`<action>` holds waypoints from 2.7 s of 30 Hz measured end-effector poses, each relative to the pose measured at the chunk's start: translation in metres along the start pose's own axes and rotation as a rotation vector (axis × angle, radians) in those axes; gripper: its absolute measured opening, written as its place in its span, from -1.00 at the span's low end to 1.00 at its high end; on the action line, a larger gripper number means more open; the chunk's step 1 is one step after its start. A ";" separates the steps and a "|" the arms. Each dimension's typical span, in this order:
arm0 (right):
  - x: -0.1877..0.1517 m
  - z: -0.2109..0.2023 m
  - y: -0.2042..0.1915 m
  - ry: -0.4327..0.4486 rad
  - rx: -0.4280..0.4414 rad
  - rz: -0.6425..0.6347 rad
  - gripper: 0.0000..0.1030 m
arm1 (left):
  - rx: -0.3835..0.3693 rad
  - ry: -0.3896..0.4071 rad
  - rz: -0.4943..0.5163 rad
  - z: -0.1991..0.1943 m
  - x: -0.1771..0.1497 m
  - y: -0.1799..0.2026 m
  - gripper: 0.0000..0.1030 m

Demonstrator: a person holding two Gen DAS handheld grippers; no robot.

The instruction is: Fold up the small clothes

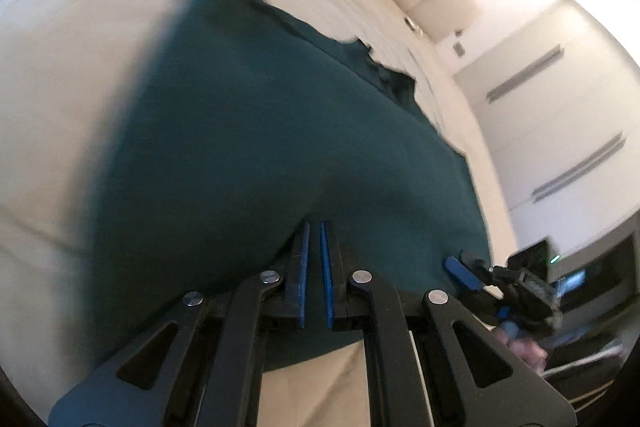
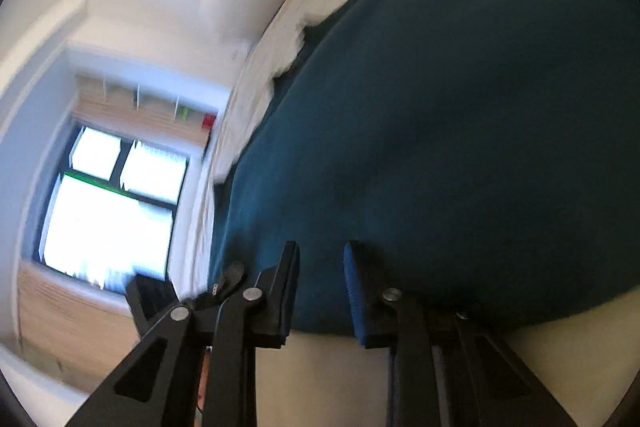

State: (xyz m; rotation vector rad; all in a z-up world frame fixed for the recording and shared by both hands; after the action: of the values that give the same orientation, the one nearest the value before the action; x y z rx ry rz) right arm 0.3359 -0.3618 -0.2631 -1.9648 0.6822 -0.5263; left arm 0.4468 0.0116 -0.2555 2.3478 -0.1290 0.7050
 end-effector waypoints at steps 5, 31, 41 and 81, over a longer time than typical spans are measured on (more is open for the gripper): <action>0.049 -0.068 0.037 0.162 0.000 0.091 -0.51 | 0.011 0.053 -0.051 -0.031 0.002 -0.031 -0.87; 0.002 -0.067 -0.070 0.116 0.094 -0.100 0.01 | -0.078 0.015 -0.332 -0.070 -0.002 -0.057 0.36; -0.022 -0.025 -0.097 0.016 0.078 -0.170 0.01 | -0.243 -0.128 -0.358 -0.045 0.008 -0.056 0.34; 0.072 0.051 -0.066 -0.310 0.128 0.018 0.49 | -0.081 -0.285 0.127 0.108 -0.003 0.172 -0.86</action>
State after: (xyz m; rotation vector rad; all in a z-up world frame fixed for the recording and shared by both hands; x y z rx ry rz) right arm 0.4371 -0.3503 -0.2211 -1.8646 0.4590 -0.2393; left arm 0.4469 -0.1891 -0.2252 2.3654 -0.4273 0.4112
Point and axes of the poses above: each gripper's, at about its wrist camera, not at the fingertips, and z roughly the way its jaws point, y to its right, x to its top, the point moved 9 cm from there along z, roughly the way its jaws point, and after that the axes turned 11 degrees about z, right-handed, at the moved point
